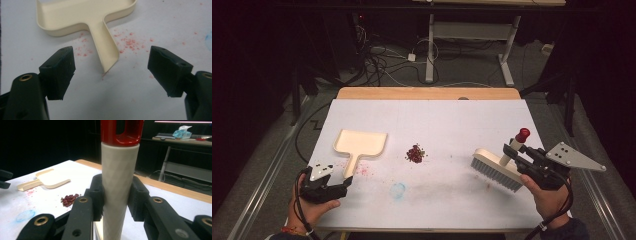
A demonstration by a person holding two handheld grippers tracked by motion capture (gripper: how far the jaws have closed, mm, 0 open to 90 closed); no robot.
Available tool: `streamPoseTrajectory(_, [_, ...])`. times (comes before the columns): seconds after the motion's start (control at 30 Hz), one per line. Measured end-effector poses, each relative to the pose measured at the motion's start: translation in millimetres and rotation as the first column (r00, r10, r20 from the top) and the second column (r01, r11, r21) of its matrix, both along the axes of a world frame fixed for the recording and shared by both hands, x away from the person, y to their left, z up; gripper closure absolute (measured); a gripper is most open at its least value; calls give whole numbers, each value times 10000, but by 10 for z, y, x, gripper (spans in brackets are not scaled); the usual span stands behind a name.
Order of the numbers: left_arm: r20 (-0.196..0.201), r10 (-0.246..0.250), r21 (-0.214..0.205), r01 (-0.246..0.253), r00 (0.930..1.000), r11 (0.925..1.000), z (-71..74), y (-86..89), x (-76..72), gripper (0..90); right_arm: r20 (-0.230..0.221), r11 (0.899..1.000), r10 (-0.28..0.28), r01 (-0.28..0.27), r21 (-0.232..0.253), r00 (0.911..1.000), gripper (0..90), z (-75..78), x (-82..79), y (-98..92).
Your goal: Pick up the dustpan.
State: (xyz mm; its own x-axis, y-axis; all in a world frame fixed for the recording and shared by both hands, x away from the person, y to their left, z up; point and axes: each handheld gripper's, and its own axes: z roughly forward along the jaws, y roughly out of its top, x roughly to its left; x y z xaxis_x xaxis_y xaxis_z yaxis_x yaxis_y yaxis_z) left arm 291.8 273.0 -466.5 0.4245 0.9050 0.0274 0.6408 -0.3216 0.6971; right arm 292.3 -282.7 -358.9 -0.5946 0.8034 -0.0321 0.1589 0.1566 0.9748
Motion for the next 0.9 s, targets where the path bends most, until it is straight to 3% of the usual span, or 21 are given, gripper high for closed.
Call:
streamPoseTrajectory(0.1, [-323, -70, 51, 72, 9995, 10000, -29, -41, 85, 213, -10, 9999, 50, -50, -108, 10000, 694, -2, 7, 1])
streamPoseTrajectory(0.13, [-613, 12, 60, -9, 9981, 10000, -54, -80, 191, 213, 22, 9999, 44, -43, -112, 10000, 694, -3, 6, 4])
streamPoseTrajectory(0.23, [-928, 105, 193, -87, 9956, 9998, -104, -142, 322, 213, 7, 9998, 90, -90, -166, 10000, 694, -7, 4, 23])
streamPoseTrajectory(0.47, [-1279, 617, 306, -583, 9899, 9978, -201, -172, 605, 280, -85, 9998, 3, -4, -176, 10000, 694, -19, 10, 21])
streamPoseTrajectory(0.5, [-1374, 673, -174, -704, 9882, 9974, -218, -139, 679, 295, -76, 9999, 0, -1, -168, 10000, 694, -16, 6, 20])
streamPoseTrajectory(0.7, [-1183, 998, -450, -1057, 9880, 9934, -233, -131, 731, 454, -96, 9999, -26, 25, -122, 10000, 694, -22, 10, 11])
streamPoseTrajectory(0.9, [-1122, 1086, -358, -1133, 9877, 9929, -237, -143, 738, 552, -40, 9999, -15, 14, -119, 10000, 694, -10, 7, 34])
